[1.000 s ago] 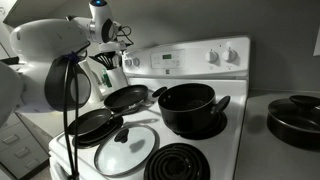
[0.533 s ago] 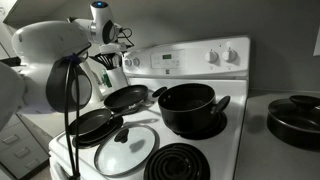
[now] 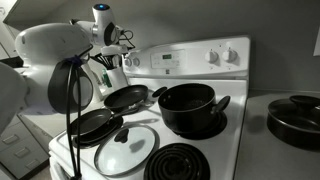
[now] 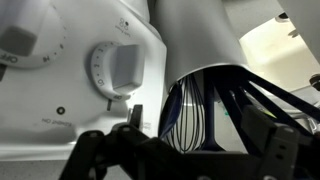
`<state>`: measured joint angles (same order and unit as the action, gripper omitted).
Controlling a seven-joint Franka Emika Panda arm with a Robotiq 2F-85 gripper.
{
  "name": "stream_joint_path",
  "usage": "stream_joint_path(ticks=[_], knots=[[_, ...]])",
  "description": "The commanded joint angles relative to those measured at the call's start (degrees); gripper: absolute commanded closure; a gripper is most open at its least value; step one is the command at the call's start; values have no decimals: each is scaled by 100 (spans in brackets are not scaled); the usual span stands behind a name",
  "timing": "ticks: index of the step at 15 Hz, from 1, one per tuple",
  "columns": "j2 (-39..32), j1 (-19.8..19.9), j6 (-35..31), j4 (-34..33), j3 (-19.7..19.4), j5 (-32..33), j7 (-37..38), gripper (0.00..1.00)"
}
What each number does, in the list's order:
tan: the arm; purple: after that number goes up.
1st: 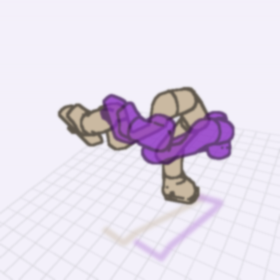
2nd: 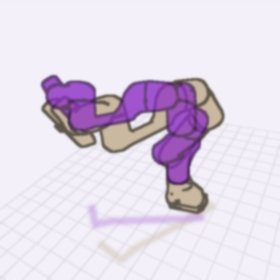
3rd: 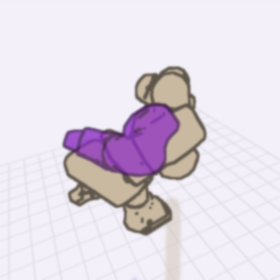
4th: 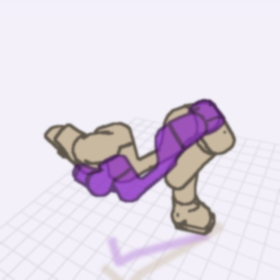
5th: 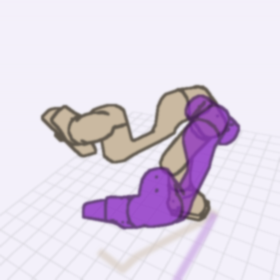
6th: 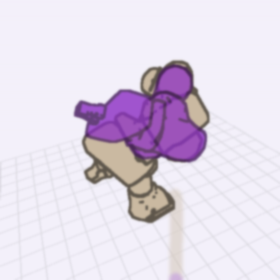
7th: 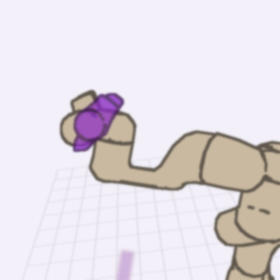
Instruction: Turn on the stove
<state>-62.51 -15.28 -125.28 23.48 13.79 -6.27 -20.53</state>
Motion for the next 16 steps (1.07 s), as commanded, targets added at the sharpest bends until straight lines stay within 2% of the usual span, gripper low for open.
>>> stream_joint_path(ticks=[1, 7, 8, 9, 16], knots=[[49, 48, -94, 133, 50, -42, -61, 0], [28, 55, -109, 159, 61, -52, -84, 0], [-314, -33, 174, -468, -11, -66, -60, 0], [6, 60, -90, 140, 62, -57, -72, 0], [-69, 77, -116, 130, 72, -91, -14, 0]])
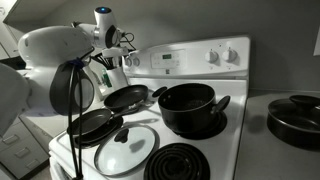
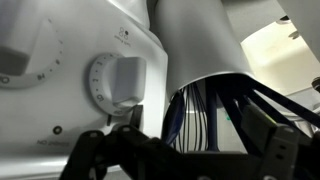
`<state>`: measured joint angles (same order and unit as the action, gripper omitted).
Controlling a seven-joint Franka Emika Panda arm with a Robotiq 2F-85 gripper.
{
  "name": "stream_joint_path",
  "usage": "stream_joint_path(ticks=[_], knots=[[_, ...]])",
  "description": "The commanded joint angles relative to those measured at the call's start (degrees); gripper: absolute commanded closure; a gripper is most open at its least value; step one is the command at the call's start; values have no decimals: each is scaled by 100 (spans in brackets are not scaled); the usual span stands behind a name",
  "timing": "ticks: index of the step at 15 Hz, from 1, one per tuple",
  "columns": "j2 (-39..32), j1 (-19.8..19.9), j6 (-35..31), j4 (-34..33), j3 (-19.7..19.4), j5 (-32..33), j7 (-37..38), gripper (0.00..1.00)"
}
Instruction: Turn on the stove
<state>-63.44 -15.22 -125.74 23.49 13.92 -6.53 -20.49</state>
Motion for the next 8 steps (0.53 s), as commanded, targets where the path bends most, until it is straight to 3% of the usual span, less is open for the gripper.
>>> stream_joint_path(ticks=[1, 8], knots=[[16, 71, -79, 126, 59, -67, -19, 0], [54, 51, -102, 125, 64, -45, -71, 0]])
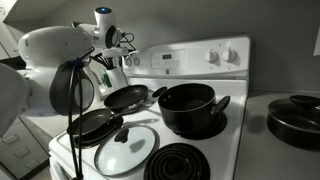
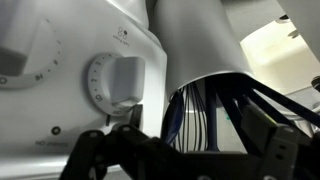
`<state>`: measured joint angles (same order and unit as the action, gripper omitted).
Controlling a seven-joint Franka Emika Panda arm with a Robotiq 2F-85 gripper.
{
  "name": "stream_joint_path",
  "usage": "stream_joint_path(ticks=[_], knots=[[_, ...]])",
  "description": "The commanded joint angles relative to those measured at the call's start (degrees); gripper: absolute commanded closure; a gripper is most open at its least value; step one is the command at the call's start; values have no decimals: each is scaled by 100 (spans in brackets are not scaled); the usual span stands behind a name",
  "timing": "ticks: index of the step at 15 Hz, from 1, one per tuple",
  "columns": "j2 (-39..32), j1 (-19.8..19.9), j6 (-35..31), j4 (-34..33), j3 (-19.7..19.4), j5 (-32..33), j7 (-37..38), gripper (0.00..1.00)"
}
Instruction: Turn on the stove
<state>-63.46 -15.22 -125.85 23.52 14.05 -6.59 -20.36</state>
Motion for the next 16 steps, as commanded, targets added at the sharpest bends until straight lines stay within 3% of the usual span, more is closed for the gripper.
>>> stream_joint_path(ticks=[1, 16], knots=[[59, 51, -93, 124, 51, -39, -87, 0], [112, 29, -121, 140, 22, 0, -92, 0]])
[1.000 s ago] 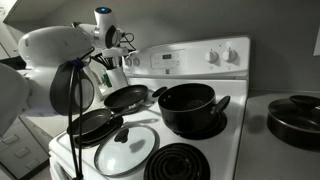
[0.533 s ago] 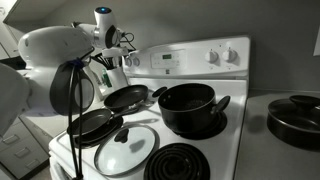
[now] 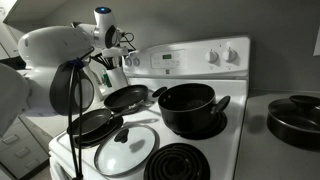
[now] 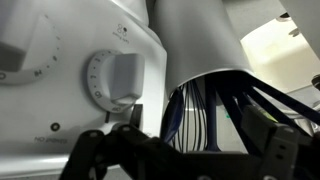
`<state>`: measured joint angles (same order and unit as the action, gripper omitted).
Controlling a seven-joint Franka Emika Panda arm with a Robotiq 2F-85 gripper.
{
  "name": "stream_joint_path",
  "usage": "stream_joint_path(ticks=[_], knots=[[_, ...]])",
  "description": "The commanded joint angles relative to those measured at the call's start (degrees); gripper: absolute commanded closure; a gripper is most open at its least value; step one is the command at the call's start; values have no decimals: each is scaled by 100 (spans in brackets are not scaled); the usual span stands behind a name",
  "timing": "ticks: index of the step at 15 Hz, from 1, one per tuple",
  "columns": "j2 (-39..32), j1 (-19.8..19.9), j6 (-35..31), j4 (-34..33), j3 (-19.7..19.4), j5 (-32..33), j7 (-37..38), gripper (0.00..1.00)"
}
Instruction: Turn on the stove
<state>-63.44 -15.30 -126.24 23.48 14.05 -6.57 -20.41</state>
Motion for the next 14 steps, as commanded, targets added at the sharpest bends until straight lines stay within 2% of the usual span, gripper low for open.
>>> stream_joint_path(ticks=[1, 6, 7, 8, 14], knots=[[115, 34, -77, 146, 12, 7, -72, 0], [156, 10, -24, 144, -45, 48, 89, 0], [159, 6, -24, 140, -48, 51, 116, 9], [168, -1, -18, 139, -64, 64, 164, 27], [184, -2, -53, 99, -65, 87, 144, 69]])
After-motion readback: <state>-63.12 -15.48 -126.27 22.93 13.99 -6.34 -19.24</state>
